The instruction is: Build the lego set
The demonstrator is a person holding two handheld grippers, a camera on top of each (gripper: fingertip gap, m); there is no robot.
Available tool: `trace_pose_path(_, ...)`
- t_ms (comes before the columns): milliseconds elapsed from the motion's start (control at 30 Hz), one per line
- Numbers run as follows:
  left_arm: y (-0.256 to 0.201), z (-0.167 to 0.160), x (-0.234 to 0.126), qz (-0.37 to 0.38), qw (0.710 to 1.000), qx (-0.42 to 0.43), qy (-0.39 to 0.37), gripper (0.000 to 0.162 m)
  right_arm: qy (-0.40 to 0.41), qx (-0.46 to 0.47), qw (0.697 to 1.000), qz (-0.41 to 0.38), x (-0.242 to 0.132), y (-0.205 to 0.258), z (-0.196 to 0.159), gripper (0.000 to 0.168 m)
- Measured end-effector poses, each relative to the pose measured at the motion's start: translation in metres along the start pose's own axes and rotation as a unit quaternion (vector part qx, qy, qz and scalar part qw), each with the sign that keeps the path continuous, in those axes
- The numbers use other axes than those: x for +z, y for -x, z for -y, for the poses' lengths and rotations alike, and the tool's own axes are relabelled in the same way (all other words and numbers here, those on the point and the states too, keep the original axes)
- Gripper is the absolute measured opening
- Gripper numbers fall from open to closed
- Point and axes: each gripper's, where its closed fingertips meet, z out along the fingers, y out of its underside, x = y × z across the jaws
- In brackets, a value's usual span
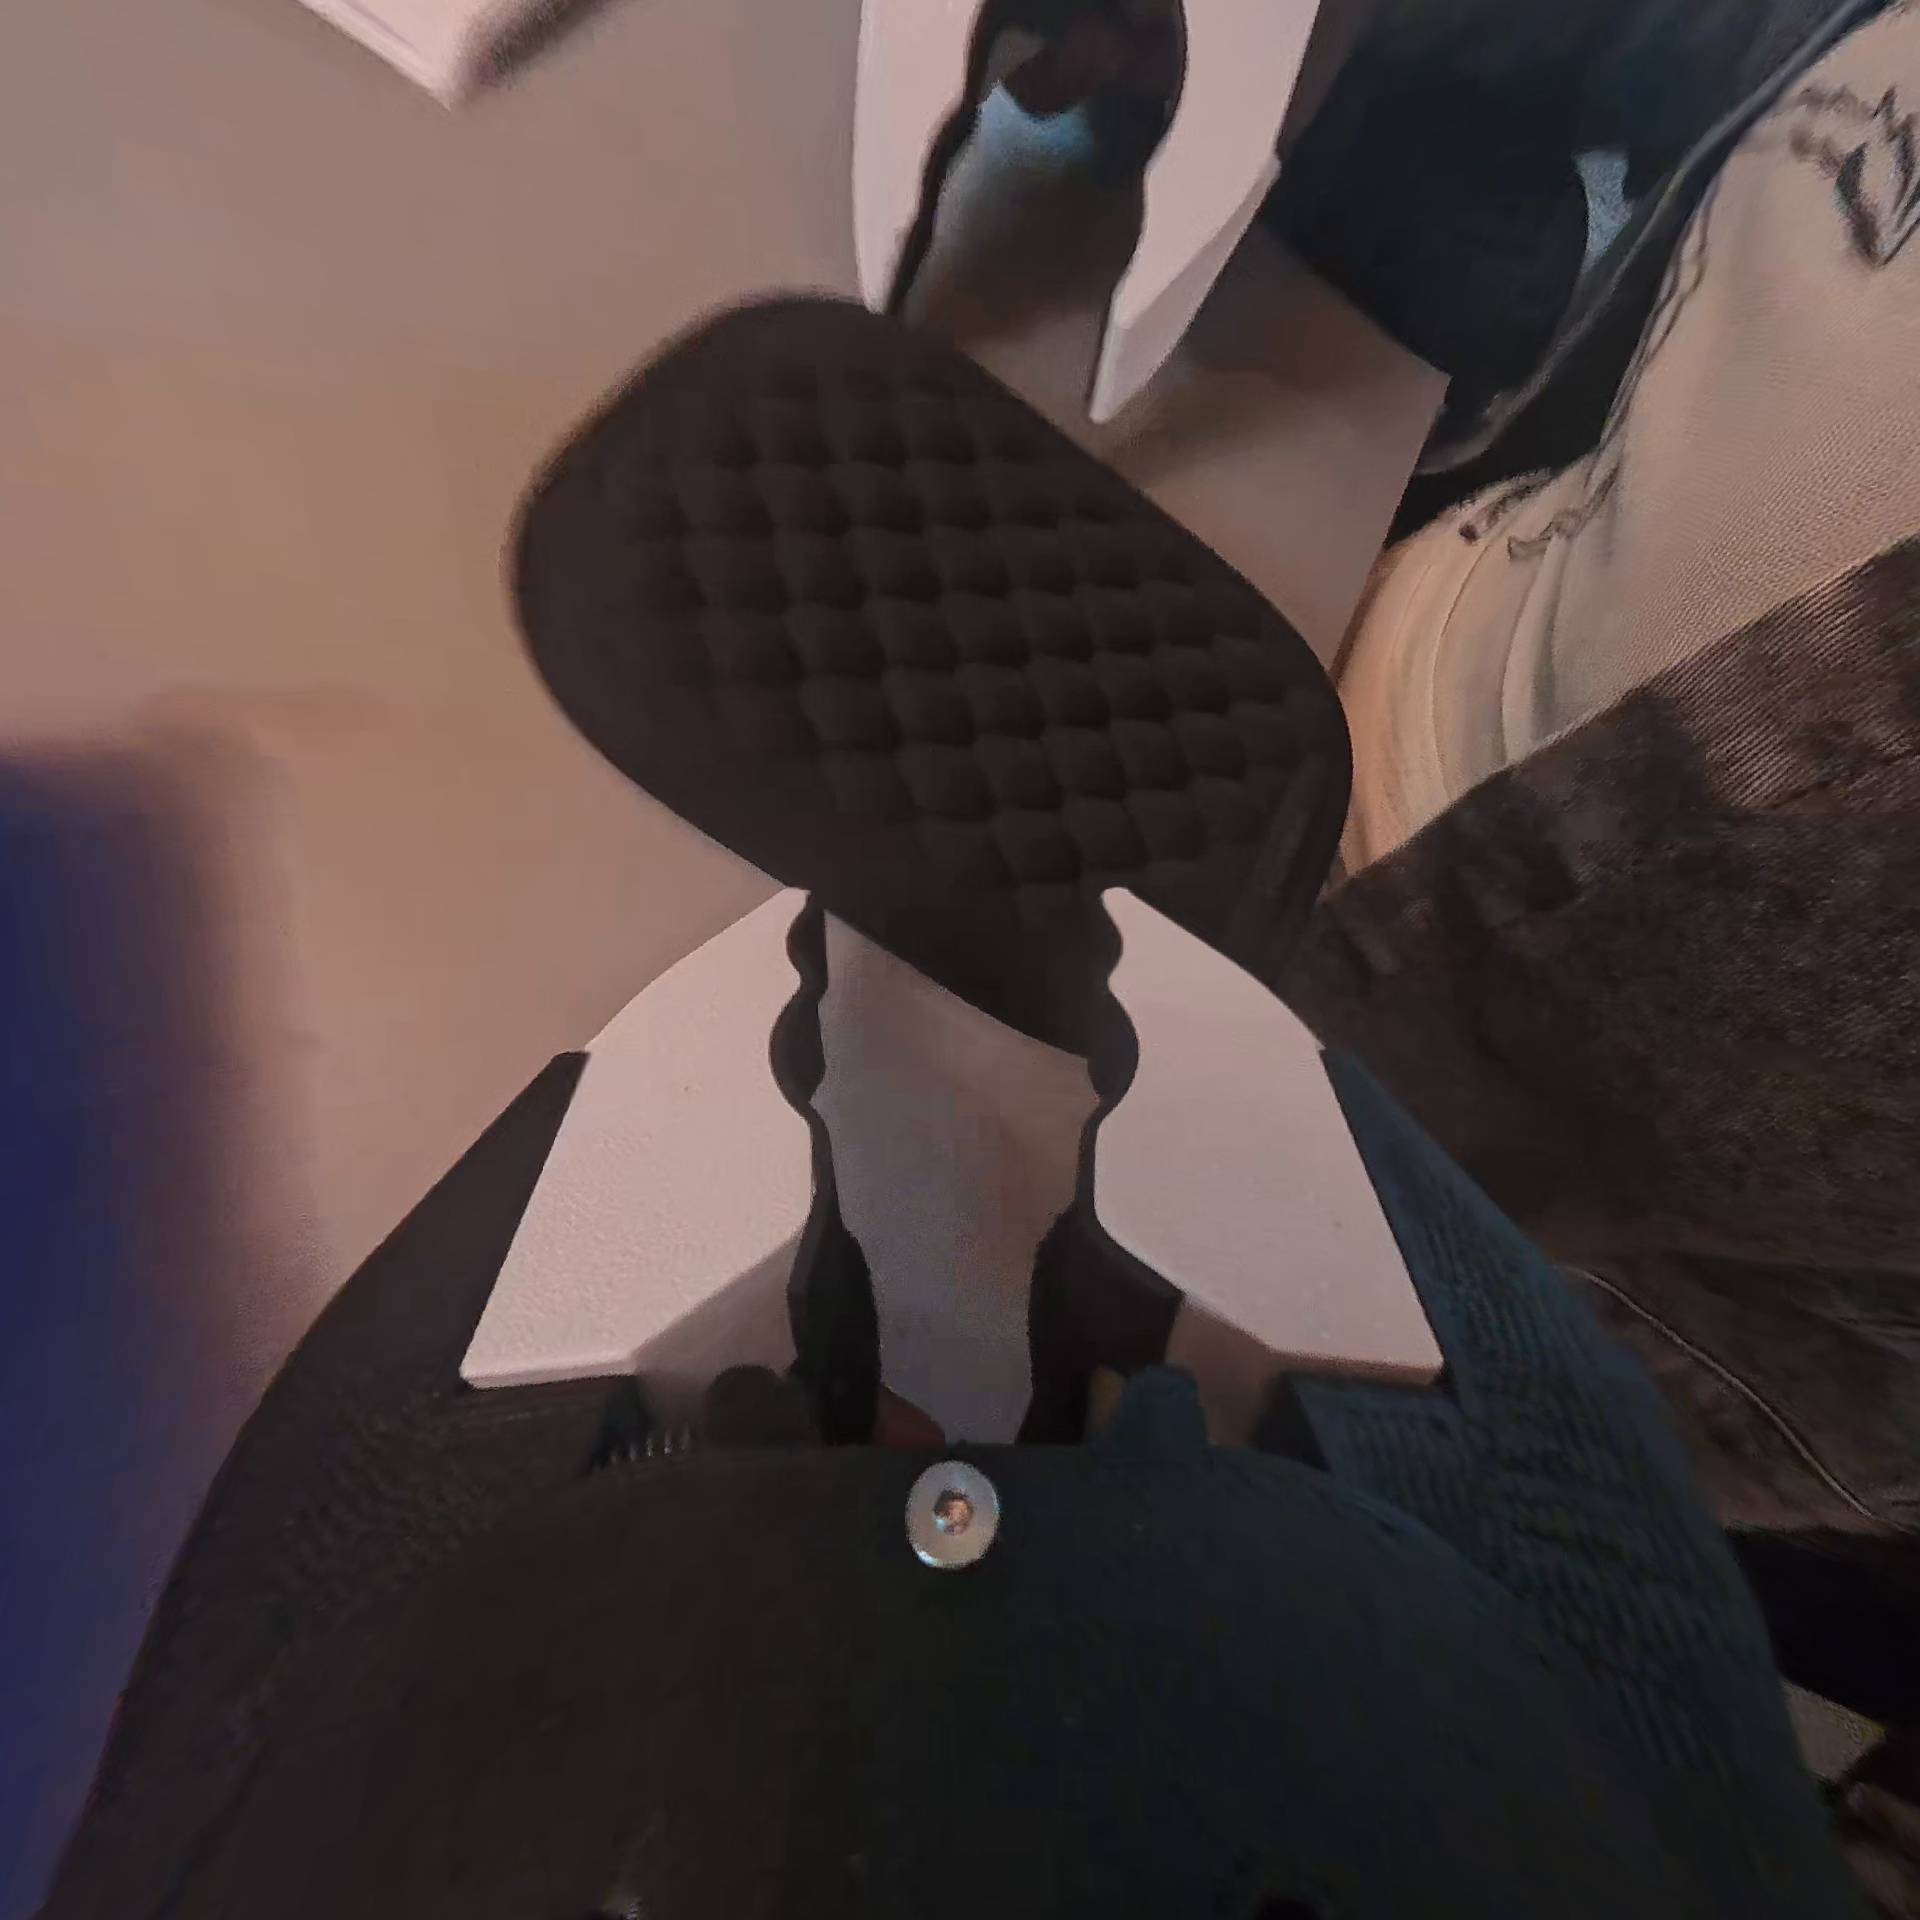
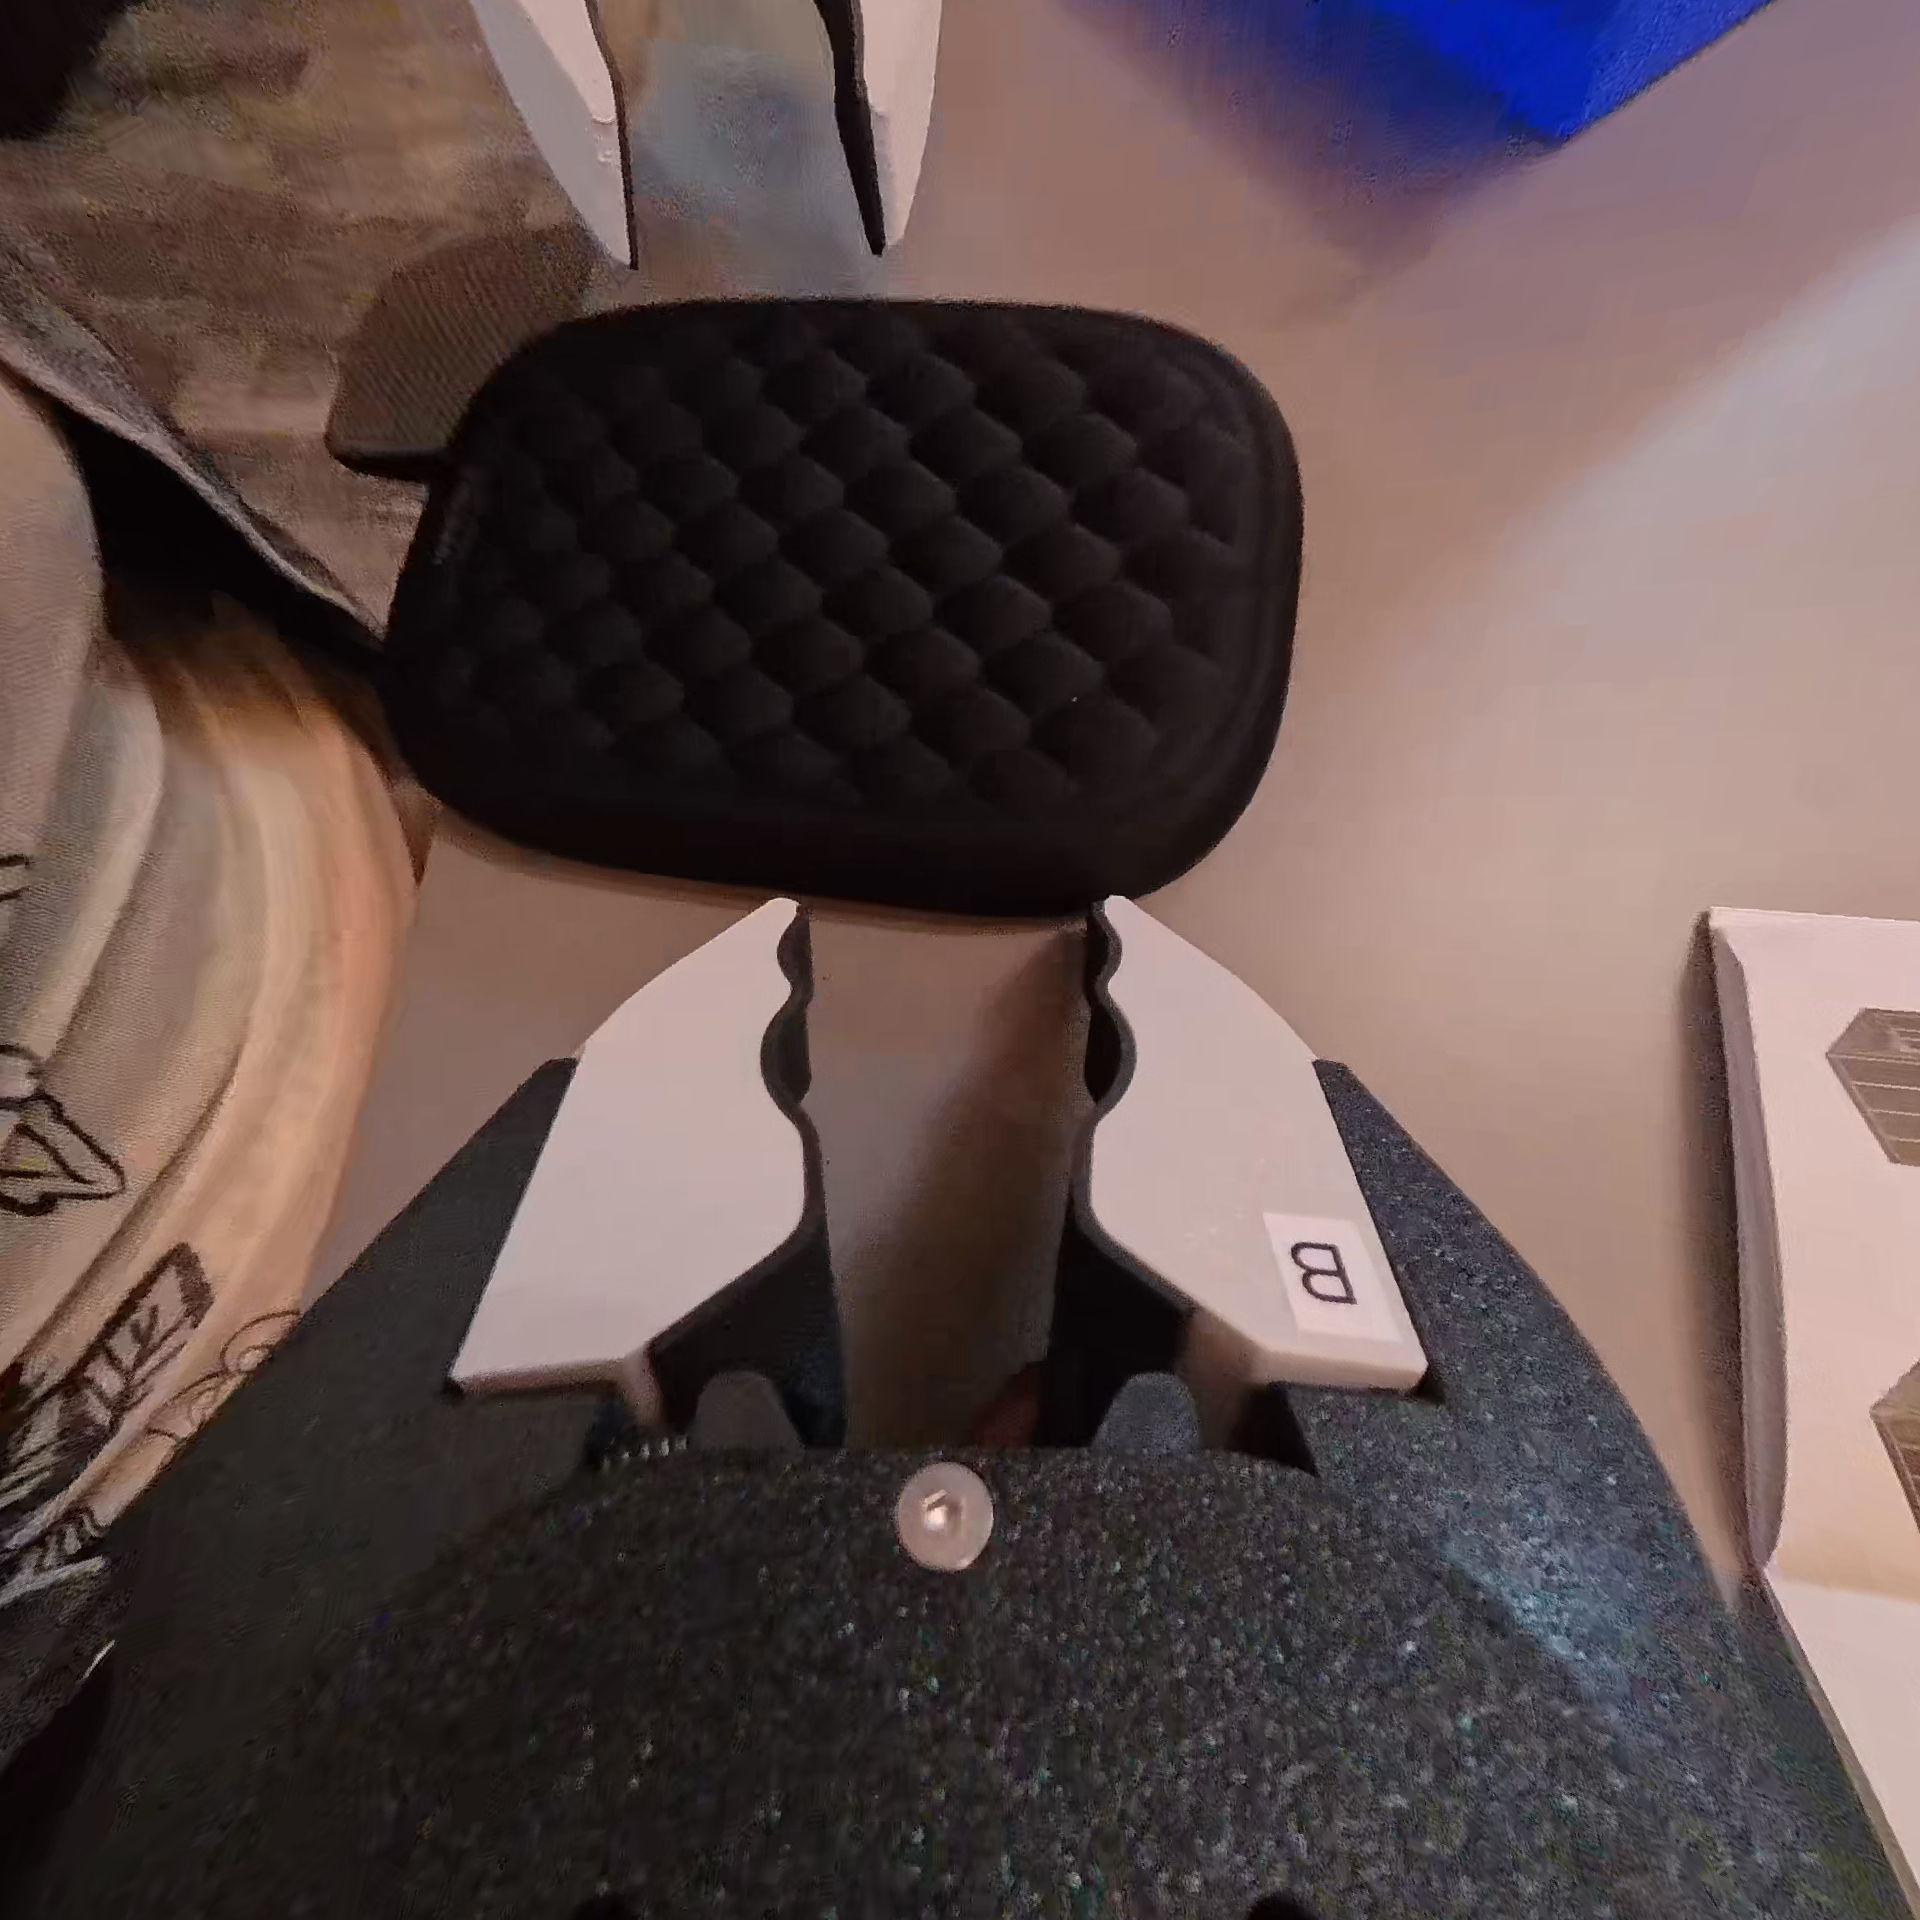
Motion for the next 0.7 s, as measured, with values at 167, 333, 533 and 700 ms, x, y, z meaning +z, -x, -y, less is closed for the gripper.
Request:
trace_pose_path(167, 0.089, 0.040, -0.084, 0.319, 0.946, 0.017, -0.062, 0.049, -0.224, 0.026, 0.973, -0.047, -0.063, -0.028, 0.039, 0.056)
trace_pose_path(333, 0.117, -0.017, -0.089, 0.351, 0.926, -0.057, 0.124, 0.050, -0.323, 0.071, 0.937, -0.110, -0.112, -0.061, 0.031, 0.063)
trace_pose_path(533, 0.123, -0.034, -0.072, 0.353, 0.917, -0.048, 0.182, 0.028, -0.316, 0.057, 0.939, -0.123, -0.107, -0.064, 0.023, 0.060)
trace_pose_path(700, 0.102, -0.030, -0.055, 0.315, 0.924, -0.109, 0.185, 0.027, -0.362, 0.060, 0.919, -0.145, -0.126, -0.068, 0.027, 0.053)
